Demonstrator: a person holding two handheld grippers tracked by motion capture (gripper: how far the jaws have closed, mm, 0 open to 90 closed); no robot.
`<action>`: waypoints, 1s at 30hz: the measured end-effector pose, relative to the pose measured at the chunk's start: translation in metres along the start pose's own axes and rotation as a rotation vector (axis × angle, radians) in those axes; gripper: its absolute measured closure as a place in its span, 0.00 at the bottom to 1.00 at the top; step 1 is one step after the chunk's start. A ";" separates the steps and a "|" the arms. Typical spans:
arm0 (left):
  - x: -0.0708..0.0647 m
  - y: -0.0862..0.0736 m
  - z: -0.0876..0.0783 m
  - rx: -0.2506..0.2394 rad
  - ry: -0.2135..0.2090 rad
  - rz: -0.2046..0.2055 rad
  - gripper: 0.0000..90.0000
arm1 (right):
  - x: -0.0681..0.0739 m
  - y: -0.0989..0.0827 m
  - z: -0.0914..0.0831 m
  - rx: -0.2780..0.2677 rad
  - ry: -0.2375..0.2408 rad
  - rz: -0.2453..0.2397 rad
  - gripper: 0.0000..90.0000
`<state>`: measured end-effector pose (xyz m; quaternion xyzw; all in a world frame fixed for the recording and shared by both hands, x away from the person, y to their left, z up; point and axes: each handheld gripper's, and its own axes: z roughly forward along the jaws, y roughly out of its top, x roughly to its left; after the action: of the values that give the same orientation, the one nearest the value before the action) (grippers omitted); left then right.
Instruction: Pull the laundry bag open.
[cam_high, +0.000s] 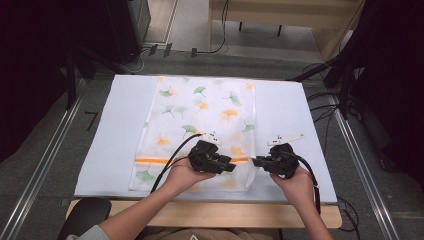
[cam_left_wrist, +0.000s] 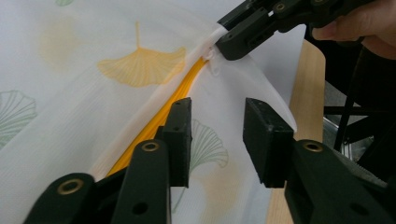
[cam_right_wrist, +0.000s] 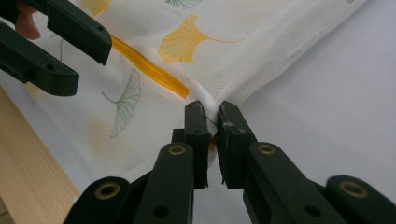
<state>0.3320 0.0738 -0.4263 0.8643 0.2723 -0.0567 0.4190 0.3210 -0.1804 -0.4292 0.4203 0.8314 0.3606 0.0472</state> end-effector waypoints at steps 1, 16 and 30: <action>-0.001 0.001 0.002 0.004 0.006 0.002 0.71 | 0.000 0.000 0.000 -0.001 0.000 -0.002 0.95; -0.009 0.008 0.033 0.028 0.042 0.018 0.72 | 0.005 0.002 -0.001 -0.011 0.014 -0.011 0.95; -0.006 0.008 0.043 0.013 0.058 0.012 0.71 | 0.011 0.004 0.000 -0.020 0.054 -0.039 0.95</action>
<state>0.3371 0.0350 -0.4462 0.8700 0.2789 -0.0307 0.4053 0.3163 -0.1709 -0.4245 0.3937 0.8367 0.3789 0.0357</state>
